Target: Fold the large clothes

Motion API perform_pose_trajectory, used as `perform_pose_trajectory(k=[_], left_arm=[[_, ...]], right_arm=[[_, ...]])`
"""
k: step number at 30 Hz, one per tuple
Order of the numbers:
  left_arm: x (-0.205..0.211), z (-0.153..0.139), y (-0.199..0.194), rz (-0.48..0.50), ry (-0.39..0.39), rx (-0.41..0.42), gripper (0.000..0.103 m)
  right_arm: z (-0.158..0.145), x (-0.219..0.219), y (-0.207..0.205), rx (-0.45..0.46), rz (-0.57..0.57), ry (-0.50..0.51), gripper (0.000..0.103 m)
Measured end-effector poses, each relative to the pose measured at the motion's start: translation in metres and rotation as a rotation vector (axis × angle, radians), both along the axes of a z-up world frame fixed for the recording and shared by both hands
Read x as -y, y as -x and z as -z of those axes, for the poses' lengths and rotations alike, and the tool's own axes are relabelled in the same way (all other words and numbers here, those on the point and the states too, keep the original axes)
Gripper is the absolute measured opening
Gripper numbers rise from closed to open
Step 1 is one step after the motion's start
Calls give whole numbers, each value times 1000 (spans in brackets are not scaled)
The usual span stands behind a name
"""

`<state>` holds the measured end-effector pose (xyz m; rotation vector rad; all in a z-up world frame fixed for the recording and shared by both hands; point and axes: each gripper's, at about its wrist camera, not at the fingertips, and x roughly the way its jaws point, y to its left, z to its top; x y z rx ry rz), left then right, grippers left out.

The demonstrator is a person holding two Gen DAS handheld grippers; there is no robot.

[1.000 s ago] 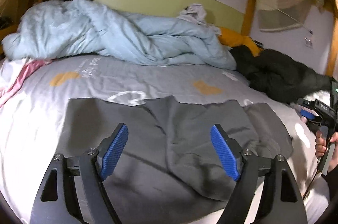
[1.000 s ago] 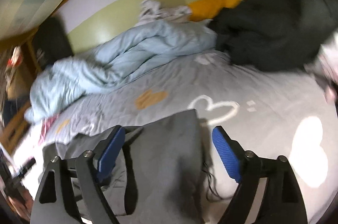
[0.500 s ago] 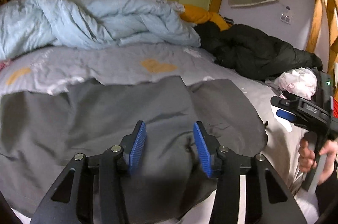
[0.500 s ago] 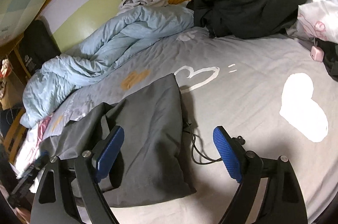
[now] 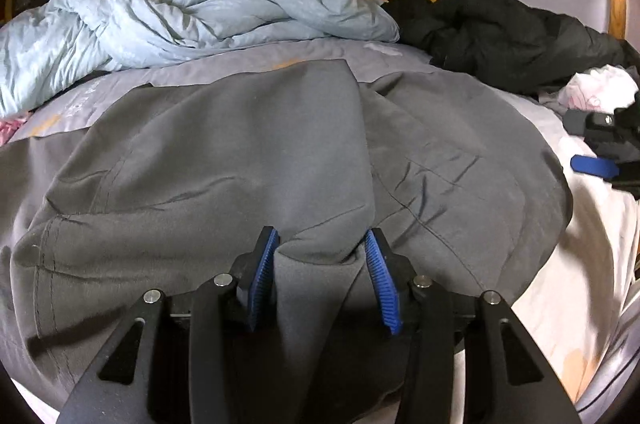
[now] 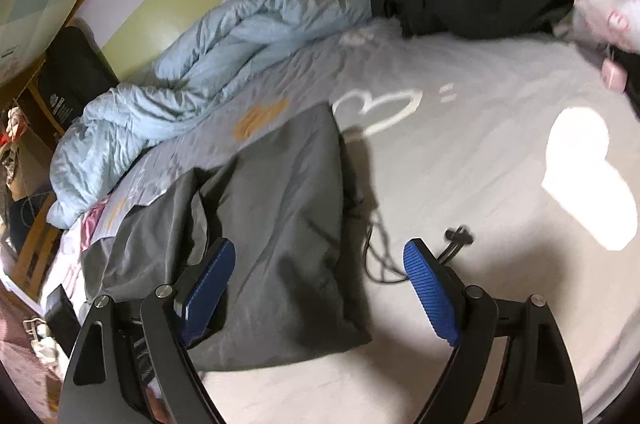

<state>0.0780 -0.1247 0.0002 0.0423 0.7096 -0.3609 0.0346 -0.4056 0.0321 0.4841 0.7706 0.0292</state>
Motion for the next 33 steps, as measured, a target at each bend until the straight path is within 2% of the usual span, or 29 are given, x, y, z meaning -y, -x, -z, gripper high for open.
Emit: perform_pose_trajectory(k=[4,6,8,11,13,15,17,18,21,22,23,24,25,26,27,29,33], left_arm=[[1,2,3,-12,-15,17,46],[0,2,2,-15,-13,19,46],[0,2,1,-16,-8,19,46],[0,2,0,-18,0,15,46],[-1,2,0,-19,3,15,46],[-1,2,0,-19,8,14,46],[-2,3,0,-20,16,12,46],[-1,3,0,-22,21,11,46],[-3,3,1,-28,36,8,46],[-3,2,1,-30,40,6,46],[-4,2,2,-33,44,3,46],[-6,2,2,-34,47,1,46],[-6,2,4,-36,50,-2,46],[-6,3,5,-37,48,-5,46],[-7,2,7,-38,44,-6,45],[-9,1,13,-43,42,-11,44],[-46,-23,32,-55,111,-22,42]], right_arm=[[6,-8,-1,-32,-22,15,88],[13,-5,4,-77,27,18,88],[27,5,27,-85,100,-120,88],[49,9,48,-112,130,-293,88],[62,6,53,-121,145,-356,88],[67,2,48,-123,143,-361,88],[64,-1,41,-76,154,-356,84],[65,-2,34,-41,152,-393,82],[80,-8,13,-38,170,-490,81],[80,-12,10,1,216,-482,79],[79,-16,6,29,257,-456,72],[78,-20,2,38,277,-433,55],[78,-24,-3,43,298,-398,43],[77,-28,-9,38,293,-381,24],[71,-33,-12,36,304,-366,17],[46,-43,-11,93,281,-323,12],[-32,-103,-16,220,111,-101,12]])
